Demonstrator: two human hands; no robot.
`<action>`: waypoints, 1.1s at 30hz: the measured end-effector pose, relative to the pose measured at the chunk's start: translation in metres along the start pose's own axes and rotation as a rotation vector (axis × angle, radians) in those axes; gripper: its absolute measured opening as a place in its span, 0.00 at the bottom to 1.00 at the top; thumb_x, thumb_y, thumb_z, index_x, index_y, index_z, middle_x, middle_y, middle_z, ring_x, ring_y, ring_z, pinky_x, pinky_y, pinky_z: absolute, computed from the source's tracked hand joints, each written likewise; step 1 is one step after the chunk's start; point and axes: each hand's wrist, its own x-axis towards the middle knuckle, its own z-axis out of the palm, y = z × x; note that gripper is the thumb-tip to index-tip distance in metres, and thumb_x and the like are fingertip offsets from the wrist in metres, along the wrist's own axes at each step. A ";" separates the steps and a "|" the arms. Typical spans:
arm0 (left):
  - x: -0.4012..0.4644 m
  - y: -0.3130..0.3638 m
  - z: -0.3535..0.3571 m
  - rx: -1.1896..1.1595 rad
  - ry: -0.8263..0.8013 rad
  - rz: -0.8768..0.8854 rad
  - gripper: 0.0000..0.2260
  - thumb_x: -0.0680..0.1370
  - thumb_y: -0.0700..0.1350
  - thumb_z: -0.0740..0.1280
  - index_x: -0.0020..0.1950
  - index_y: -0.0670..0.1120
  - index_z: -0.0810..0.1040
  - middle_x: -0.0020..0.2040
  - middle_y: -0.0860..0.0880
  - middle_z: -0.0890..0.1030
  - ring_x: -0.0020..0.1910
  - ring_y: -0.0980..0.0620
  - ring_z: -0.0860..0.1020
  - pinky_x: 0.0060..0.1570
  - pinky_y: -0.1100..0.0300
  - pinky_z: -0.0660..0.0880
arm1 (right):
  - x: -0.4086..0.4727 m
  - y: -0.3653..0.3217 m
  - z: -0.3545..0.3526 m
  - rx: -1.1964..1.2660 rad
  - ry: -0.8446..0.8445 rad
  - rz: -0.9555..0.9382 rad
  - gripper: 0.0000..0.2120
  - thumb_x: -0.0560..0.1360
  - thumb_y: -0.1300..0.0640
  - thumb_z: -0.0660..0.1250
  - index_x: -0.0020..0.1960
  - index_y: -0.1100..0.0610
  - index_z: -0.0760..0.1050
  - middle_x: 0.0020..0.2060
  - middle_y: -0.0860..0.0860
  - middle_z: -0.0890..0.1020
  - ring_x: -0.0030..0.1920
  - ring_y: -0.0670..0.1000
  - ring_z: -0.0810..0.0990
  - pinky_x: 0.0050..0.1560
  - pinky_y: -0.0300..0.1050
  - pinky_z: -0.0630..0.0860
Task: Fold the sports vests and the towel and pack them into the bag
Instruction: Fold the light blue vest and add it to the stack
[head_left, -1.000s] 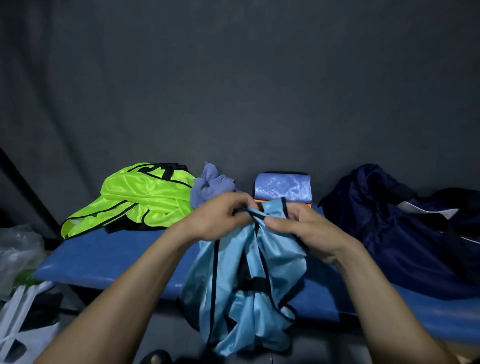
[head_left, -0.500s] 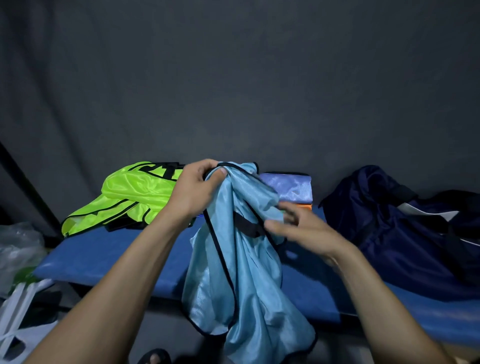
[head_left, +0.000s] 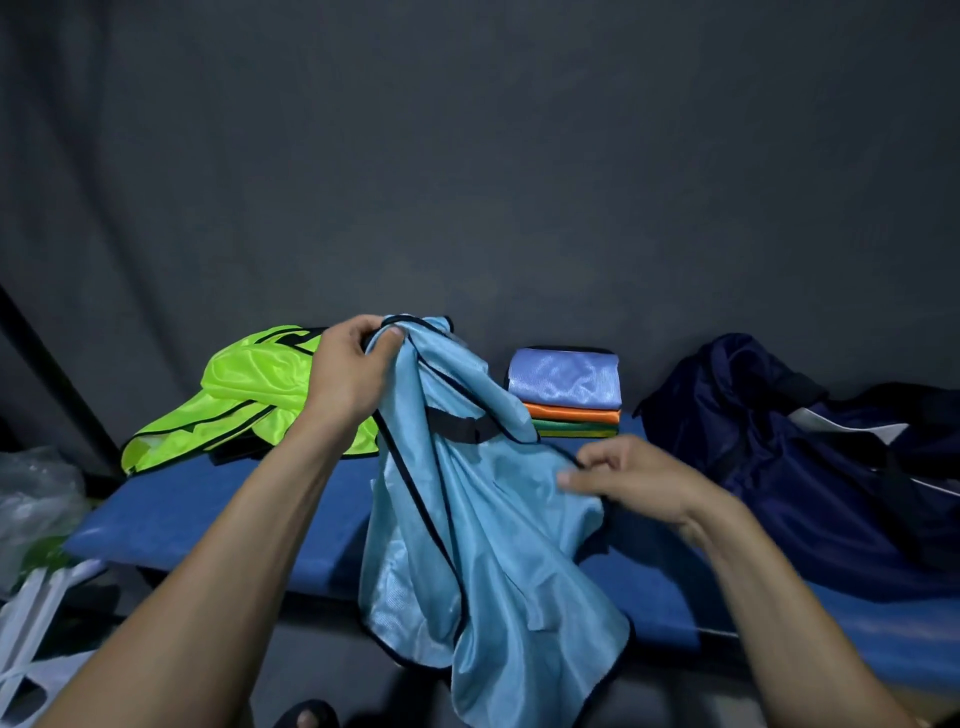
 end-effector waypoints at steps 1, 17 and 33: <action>0.000 0.001 -0.004 0.090 0.004 0.000 0.08 0.77 0.49 0.71 0.54 0.47 0.82 0.48 0.49 0.84 0.47 0.51 0.81 0.53 0.51 0.78 | -0.006 -0.009 -0.002 0.214 0.019 -0.059 0.14 0.75 0.49 0.76 0.38 0.55 0.75 0.33 0.53 0.70 0.32 0.46 0.67 0.33 0.41 0.63; -0.038 0.097 -0.006 -0.330 -0.656 -0.041 0.14 0.73 0.44 0.74 0.57 0.45 0.85 0.52 0.41 0.86 0.49 0.48 0.83 0.55 0.51 0.78 | -0.048 -0.120 0.019 0.125 0.229 -0.565 0.07 0.77 0.66 0.72 0.52 0.57 0.83 0.39 0.54 0.87 0.34 0.53 0.85 0.32 0.42 0.75; -0.048 0.095 -0.012 -0.251 -0.714 0.109 0.10 0.80 0.34 0.67 0.59 0.38 0.83 0.50 0.46 0.87 0.49 0.57 0.83 0.46 0.69 0.76 | -0.023 -0.118 0.031 0.122 0.287 -0.567 0.17 0.73 0.53 0.75 0.37 0.64 0.74 0.35 0.68 0.74 0.35 0.54 0.72 0.38 0.56 0.67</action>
